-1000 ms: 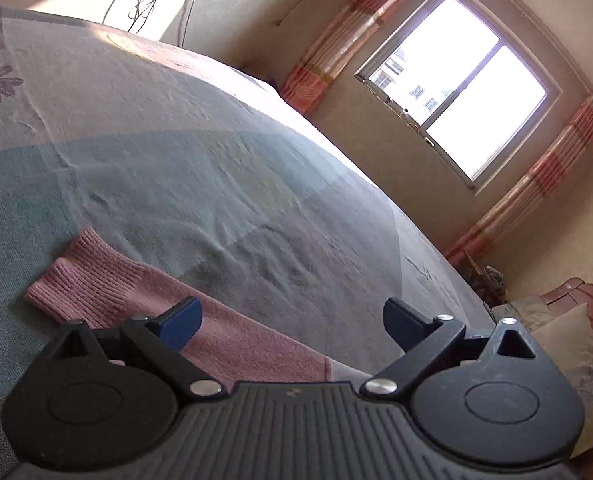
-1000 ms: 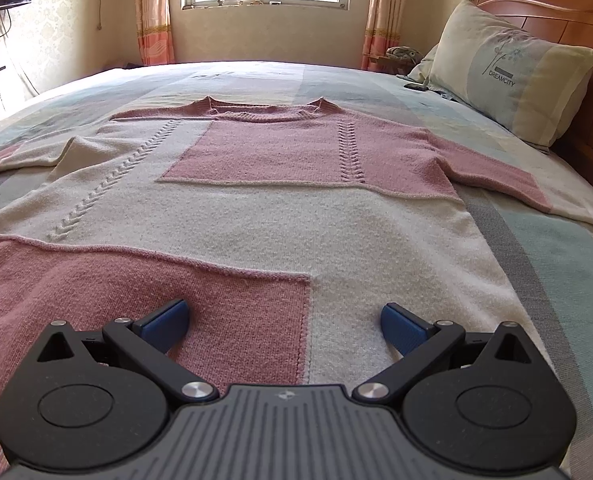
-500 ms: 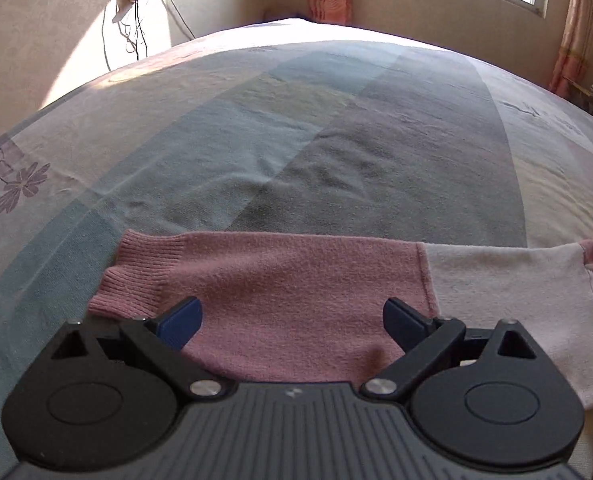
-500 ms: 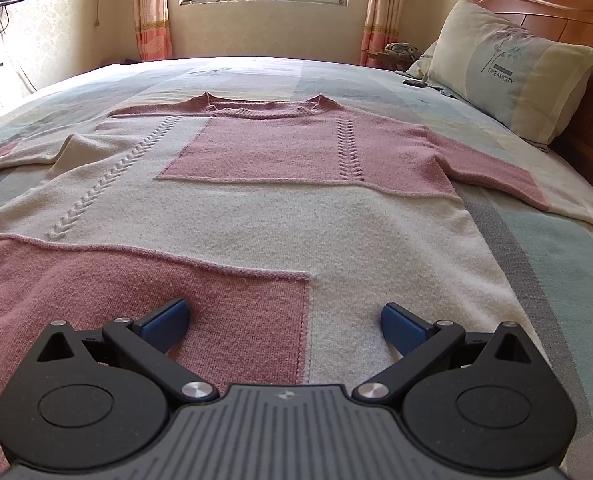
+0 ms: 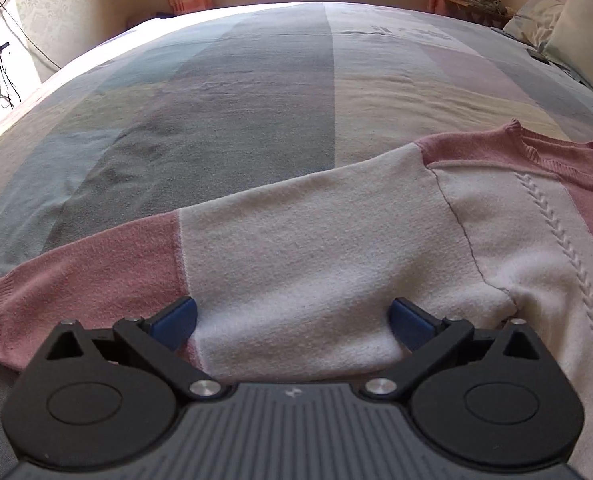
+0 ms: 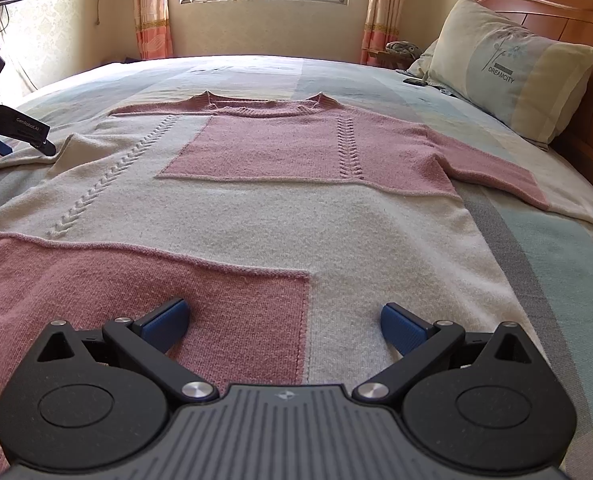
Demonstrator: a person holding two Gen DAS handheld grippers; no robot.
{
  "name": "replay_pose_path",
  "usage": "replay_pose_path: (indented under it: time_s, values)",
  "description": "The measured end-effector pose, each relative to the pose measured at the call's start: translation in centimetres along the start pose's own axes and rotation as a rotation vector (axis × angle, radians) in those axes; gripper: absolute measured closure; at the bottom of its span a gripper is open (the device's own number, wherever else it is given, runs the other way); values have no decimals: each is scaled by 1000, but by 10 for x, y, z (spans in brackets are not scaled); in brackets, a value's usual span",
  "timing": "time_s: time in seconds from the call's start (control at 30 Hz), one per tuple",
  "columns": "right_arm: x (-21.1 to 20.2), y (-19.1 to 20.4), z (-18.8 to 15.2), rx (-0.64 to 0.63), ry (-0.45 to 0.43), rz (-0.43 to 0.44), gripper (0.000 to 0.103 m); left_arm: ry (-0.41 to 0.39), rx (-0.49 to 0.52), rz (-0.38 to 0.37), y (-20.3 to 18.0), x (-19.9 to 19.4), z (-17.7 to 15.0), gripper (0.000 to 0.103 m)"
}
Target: Fold clothes
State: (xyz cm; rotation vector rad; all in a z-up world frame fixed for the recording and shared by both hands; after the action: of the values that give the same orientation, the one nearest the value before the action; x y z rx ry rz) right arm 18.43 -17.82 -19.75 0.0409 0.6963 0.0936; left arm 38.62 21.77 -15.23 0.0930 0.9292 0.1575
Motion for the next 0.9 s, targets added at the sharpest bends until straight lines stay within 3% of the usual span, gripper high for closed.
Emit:
replay_pose_path:
  time_s: [0.07, 0.1, 0.27, 0.3, 0.43, 0.53, 0.63, 0.9]
  values:
    - [0, 0, 0, 1, 1, -1, 0, 7, -40, 43, 7, -9, 0, 2]
    - [0, 0, 0, 0, 0, -1, 0, -6, -51, 28, 4, -15, 1, 2]
    - [0, 1, 0, 1, 1, -3, 0, -87, 52, -219, -64, -38, 15, 1]
    - [0, 1, 0, 1, 1, -3, 0, -86, 76, -232, -75, -37, 16, 1]
    - [-1, 0, 0, -1, 6, -2, 0, -45, 161, -190, -111, -20, 15, 1]
    - [-2, -1, 0, -4, 15, 3, 0, -38, 177, -59, -101, -4, 11, 0]
    - [-2, -1, -1, -6, 27, 7, 0, -44, 128, -114, -85, -4, 10, 0]
    - [-2, -1, -1, -5, 35, 6, 0, -55, 190, -97, -96, -17, 10, 1]
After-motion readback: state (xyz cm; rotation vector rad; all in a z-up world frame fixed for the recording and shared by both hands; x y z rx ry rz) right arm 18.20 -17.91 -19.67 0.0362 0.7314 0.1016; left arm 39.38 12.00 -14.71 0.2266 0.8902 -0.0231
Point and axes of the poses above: each gripper's, at about its wrist camera, not at the fingertips, and x roughly the way its jaws point, y to its left, z to its top, the point moved 6 cm from there along x, roughly the way its jaws point, and after that the axes turned 8 degrees about x, right-handed, at the moved point
